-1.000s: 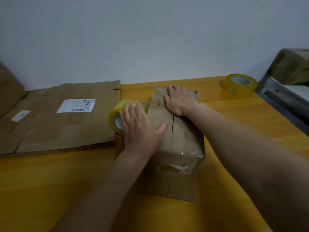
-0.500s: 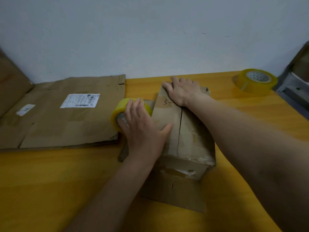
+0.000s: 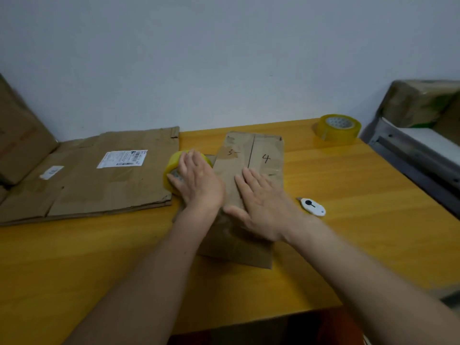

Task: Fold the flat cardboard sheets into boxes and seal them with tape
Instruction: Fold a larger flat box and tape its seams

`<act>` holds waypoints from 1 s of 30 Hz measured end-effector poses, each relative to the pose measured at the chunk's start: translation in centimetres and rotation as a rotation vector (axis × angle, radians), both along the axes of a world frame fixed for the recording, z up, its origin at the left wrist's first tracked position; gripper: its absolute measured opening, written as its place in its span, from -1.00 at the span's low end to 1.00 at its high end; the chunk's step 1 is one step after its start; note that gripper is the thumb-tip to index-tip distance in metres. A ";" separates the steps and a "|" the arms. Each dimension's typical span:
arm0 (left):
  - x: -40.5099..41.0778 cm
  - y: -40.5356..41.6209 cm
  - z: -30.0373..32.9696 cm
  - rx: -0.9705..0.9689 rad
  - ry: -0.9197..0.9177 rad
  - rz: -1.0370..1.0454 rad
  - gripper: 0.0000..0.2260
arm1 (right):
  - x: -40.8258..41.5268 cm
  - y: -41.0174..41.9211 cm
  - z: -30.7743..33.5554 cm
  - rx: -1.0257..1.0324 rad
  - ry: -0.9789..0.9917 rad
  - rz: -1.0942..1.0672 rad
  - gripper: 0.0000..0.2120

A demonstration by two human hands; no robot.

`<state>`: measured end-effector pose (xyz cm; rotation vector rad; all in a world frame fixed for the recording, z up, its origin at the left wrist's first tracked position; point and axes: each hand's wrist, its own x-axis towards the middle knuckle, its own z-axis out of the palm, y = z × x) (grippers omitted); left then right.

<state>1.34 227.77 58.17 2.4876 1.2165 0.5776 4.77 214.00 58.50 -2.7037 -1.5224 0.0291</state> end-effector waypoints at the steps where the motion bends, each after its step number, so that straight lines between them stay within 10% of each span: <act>1: 0.0 0.0 -0.1 0.002 -0.010 0.008 -0.41 | -0.5 -0.5 -0.1 0.008 -0.042 0.025 -0.16; 11: -0.6 0.1 -0.9 0.059 -0.080 0.031 -0.40 | 0.1 0.0 0.0 0.058 -0.050 0.064 -0.13; 19: -5.4 2.6 1.2 -0.170 -0.645 0.185 -0.81 | 2.3 -0.9 1.4 0.037 -0.065 0.016 -0.32; 24: -10.0 2.3 4.4 -0.017 -0.717 -0.157 -0.92 | 1.1 -0.5 1.0 -0.004 -0.026 -0.154 -0.25; 27: -11.7 1.8 6.2 0.026 -0.814 -0.287 -0.92 | -1.0 -0.5 1.9 0.381 0.092 -0.076 -0.37; 30: -12.1 0.8 7.5 -0.165 -0.955 -0.368 -0.84 | -4.7 -0.2 4.8 0.862 0.610 0.032 -0.60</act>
